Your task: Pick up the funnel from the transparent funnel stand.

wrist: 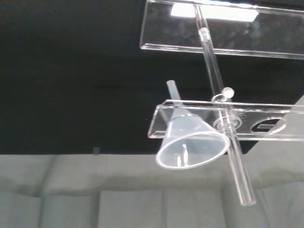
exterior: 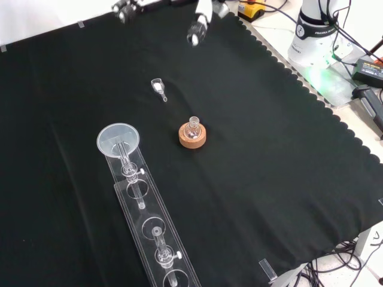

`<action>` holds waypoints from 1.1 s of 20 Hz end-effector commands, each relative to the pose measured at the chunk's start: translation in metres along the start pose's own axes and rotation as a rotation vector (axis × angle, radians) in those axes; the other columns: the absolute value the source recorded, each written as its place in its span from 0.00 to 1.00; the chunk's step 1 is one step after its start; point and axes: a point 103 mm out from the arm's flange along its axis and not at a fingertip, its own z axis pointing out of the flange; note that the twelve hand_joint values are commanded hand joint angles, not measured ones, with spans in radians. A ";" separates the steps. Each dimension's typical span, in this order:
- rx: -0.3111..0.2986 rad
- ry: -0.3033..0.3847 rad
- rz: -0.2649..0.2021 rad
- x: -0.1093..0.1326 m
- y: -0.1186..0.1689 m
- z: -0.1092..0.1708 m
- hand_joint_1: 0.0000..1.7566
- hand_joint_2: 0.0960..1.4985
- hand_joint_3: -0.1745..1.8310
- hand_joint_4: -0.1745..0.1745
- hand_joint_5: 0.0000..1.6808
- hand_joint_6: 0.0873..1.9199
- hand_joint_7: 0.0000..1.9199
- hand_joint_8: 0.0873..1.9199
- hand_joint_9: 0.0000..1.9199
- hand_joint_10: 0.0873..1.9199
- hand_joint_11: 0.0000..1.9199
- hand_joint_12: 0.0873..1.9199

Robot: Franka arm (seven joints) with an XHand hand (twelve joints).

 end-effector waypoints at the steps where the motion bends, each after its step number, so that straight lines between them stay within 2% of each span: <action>1: 0.016 -0.024 -0.085 0.061 0.081 0.039 0.06 0.50 0.15 0.65 0.00 0.00 0.00 0.00 0.00 0.00 0.00 0.14; 6: 0.059 -0.036 -0.121 0.071 0.100 0.065 0.06 0.50 0.15 0.65 0.00 0.00 0.00 0.00 0.00 0.00 0.00 0.14; 11: 0.120 -0.026 -0.134 0.074 0.116 0.097 0.06 0.50 0.15 0.65 0.00 0.00 0.00 0.00 0.00 0.00 0.00 0.14; 13: 0.157 -0.028 -0.128 0.068 0.123 0.119 0.06 0.50 0.15 0.65 0.00 0.00 0.00 0.00 0.00 0.00 0.00 0.14; 22: 0.240 -0.021 -0.084 0.042 0.127 0.155 0.06 0.50 0.15 0.65 0.00 0.00 0.00 0.00 0.00 0.00 0.00 0.14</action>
